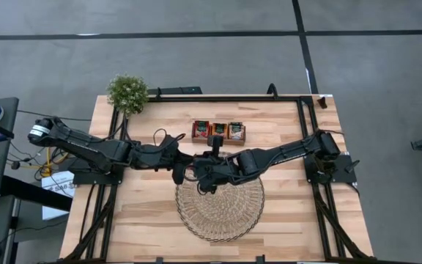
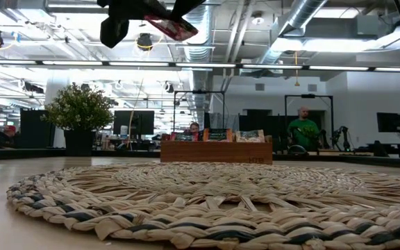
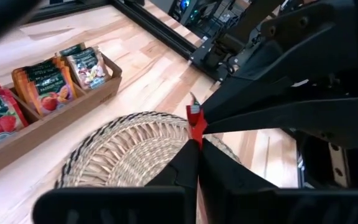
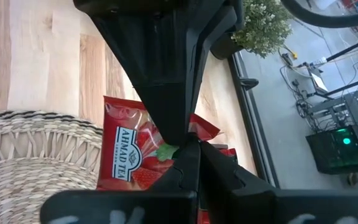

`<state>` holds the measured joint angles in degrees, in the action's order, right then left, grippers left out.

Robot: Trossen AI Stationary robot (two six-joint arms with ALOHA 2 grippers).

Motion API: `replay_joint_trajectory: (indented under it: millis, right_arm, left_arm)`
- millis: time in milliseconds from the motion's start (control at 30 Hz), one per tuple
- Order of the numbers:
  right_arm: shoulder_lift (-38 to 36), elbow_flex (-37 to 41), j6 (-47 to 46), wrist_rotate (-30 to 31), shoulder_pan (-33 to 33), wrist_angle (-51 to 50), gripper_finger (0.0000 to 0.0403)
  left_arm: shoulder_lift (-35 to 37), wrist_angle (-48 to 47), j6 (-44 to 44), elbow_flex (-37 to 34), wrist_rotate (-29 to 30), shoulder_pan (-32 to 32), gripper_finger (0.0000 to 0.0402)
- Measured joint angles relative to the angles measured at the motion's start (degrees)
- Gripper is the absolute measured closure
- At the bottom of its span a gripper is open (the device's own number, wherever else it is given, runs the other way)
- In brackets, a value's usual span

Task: Pick & Place Tea
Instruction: Put the red tea bag into the left section of the wooden organizer

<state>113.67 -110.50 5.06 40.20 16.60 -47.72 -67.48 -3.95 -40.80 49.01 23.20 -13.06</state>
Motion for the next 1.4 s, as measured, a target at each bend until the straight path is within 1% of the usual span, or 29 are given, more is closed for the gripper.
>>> replay_joint_trajectory:
  millis: [233, 333, 400, 467, 533, 600, 733, 767, 833, 900, 1100, 1200, 1267, 1400]
  right_arm:
    - [0.0, 0.0, 0.6, -1.4, 0.0, 0.1, 0.0401]
    - [-0.4, 0.0, 1.0, -2.6, 0.1, -1.1, 0.0385]
    - [-0.8, 0.0, 1.0, -2.0, 0.2, -3.2, 0.0366]
    - [-1.8, 0.0, -0.7, -0.5, 0.5, -8.8, 0.0346]
    - [-2.3, -0.2, -5.0, 0.7, 0.3, -14.3, 0.0331]
    - [-3.1, 0.1, -10.8, 0.6, 0.0, -23.1, 0.0323]
    - [-5.0, 0.6, -19.6, 0.6, 0.2, -34.1, 0.0323]
    - [-5.8, 1.2, -21.0, 0.7, 0.5, -34.5, 0.0324]
    - [-8.2, 3.8, -23.4, 0.7, 1.9, -33.9, 0.0326]
    - [-10.8, 7.4, -25.9, 1.0, 3.4, -32.9, 0.0327]
    - [-21.9, 21.1, -35.6, 6.2, 9.2, -27.3, 0.0327]
    - [-27.6, 27.8, -39.1, 8.1, 11.8, -22.4, 0.0327]
    - [-31.5, 32.1, -41.4, 9.4, 13.3, -20.3, 0.0327]
    - [-37.7, 38.2, -46.8, 9.7, 15.6, -17.7, 0.0327]
  left_arm:
    - [0.0, -1.6, 0.5, 0.0, 0.4, 0.0, 0.0401]
    - [-0.1, -3.2, 1.1, -0.1, 1.9, 0.0, 0.0401]
    - [-0.1, -4.1, 1.5, -0.1, 3.6, 0.0, 0.0401]
    - [-0.1, -3.8, 1.6, -0.6, 5.1, -0.1, 0.0401]
    - [-0.1, -2.6, 1.7, -2.3, 5.3, -0.1, 0.0401]
    - [-0.1, -0.7, 1.8, -4.1, 5.3, -0.1, 0.0401]
    - [-0.1, 10.2, 5.4, -9.0, 5.3, 0.4, 0.0401]
    - [-0.1, 14.1, 7.2, -10.4, 5.1, 0.9, 0.0401]
    - [-0.1, 22.6, 10.2, -13.0, 3.9, 2.5, 0.0401]
    - [0.0, 28.8, 12.1, -15.7, 2.6, 5.0, 0.0401]
    - [-0.3, 38.5, 14.3, -21.6, 1.4, 15.2, 0.0401]
    - [-3.7, 42.6, 14.6, -22.2, -2.1, 20.4, 0.0401]
    - [-7.7, 47.5, 14.6, -22.0, -4.1, 23.0, 0.0401]
    - [-16.3, 53.7, 14.5, -21.0, -4.5, 26.6, 0.0401]
